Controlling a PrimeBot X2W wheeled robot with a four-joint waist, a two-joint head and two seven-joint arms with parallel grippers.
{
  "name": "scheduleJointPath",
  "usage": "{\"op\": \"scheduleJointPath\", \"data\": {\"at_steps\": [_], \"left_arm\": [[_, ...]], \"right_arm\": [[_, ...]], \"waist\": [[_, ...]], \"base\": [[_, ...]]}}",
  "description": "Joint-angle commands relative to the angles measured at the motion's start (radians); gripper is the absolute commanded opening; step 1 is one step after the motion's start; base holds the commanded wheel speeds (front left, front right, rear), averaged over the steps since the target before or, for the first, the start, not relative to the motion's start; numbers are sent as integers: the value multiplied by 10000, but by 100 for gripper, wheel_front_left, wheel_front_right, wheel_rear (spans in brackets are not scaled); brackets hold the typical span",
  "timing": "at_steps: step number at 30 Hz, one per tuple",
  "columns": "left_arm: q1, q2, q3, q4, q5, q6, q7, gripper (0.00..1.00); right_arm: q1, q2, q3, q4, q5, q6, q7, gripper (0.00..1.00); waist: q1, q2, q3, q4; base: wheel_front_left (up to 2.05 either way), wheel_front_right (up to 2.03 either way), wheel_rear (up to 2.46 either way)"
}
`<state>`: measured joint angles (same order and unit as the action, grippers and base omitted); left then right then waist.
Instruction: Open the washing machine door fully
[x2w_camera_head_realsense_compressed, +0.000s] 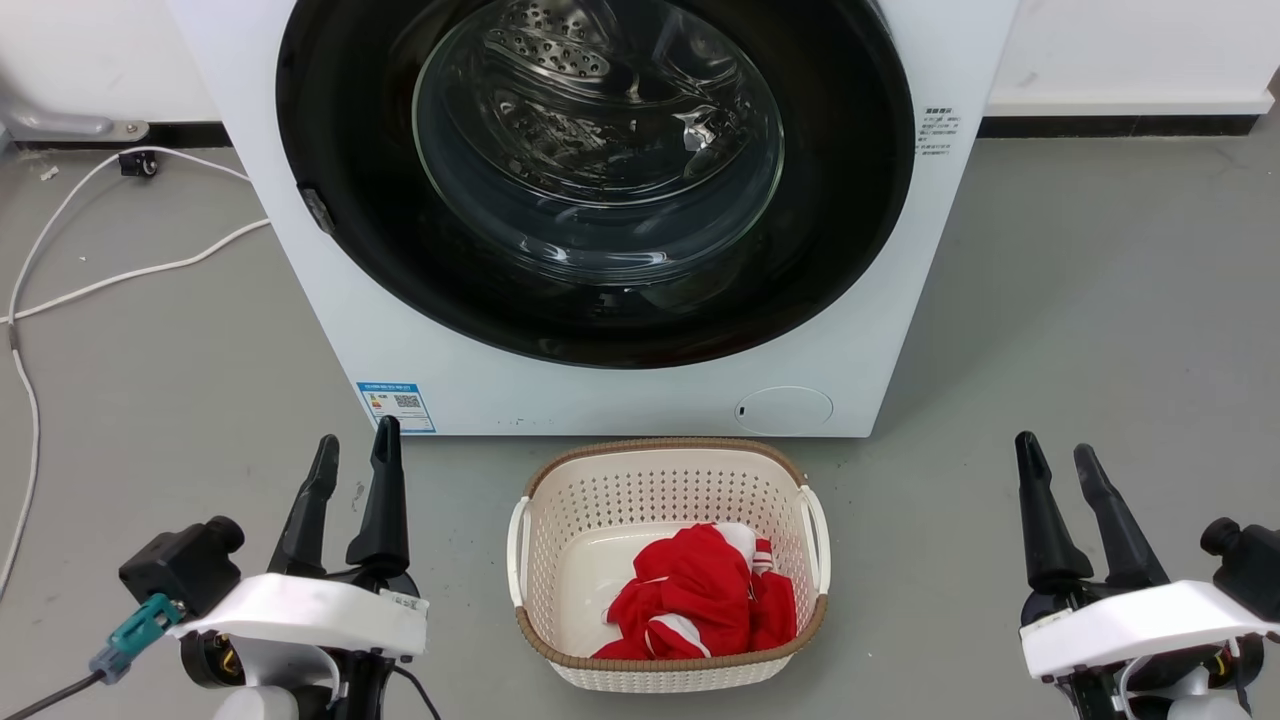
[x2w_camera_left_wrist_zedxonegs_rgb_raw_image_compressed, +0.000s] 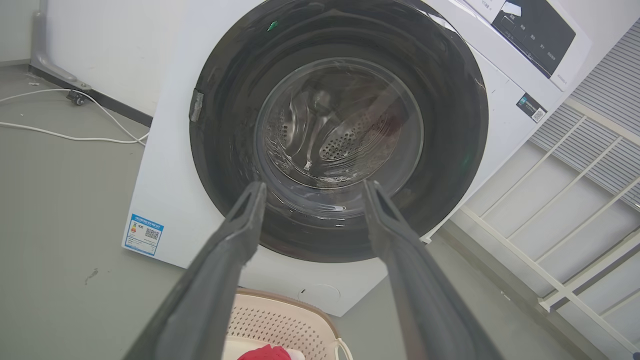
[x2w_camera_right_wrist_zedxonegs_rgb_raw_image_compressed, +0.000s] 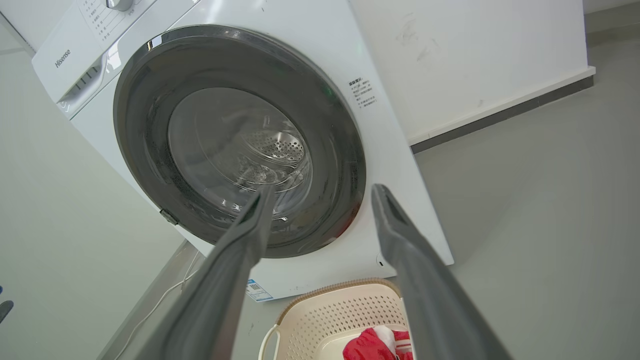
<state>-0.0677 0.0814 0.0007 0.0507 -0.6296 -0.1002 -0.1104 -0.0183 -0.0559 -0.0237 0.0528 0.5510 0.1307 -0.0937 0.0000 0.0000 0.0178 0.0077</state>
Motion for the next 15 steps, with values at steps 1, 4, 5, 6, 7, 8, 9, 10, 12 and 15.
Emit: {"op": "scheduleJointPath", "data": {"at_steps": [1,4,5,6,7,8,9,10,12,15], "left_arm": [[-31,82,-63,-133,302,39,-105,100],[5,148,-152,-95,673,123,-184,100],[29,152,-161,-72,766,152,-212,100],[47,173,-174,-63,879,195,-239,100],[58,194,-193,-63,997,221,-273,100],[71,208,-218,-68,1108,238,-293,100],[91,227,-247,-66,1231,274,-320,100],[105,248,-279,-73,1349,307,-351,100],[117,283,-348,-95,1569,336,-397,100],[124,323,-443,-131,1897,415,-477,100]], "right_arm": [[-6,15,3,-171,-332,0,-91,100],[44,18,4,-191,-706,0,-73,100],[68,20,-6,-199,-829,0,-67,100],[94,21,-18,-196,-927,0,-52,100],[109,21,-21,-196,-1035,0,-55,100],[122,23,-32,-197,-1164,0,-47,100],[129,24,-45,-193,-1275,0,-21,100],[127,25,-48,-200,-1389,0,-20,100],[140,27,-58,-220,-1604,0,-25,100],[151,30,-64,-254,-1942,0,-28,100]], "waist": [[0,0,-9,3],[0,0,-33,13],[0,0,-44,16],[0,0,-49,18],[0,0,-56,19],[0,0,-62,20],[0,0,-67,24],[0,0,-69,28],[0,0,-67,39],[0,0,-51,50]], "base": [[0,0,0],[0,0,0],[0,0,0],[0,0,0],[0,0,0],[0,0,0],[0,0,0],[0,0,0],[0,0,0],[0,0,0]]}}
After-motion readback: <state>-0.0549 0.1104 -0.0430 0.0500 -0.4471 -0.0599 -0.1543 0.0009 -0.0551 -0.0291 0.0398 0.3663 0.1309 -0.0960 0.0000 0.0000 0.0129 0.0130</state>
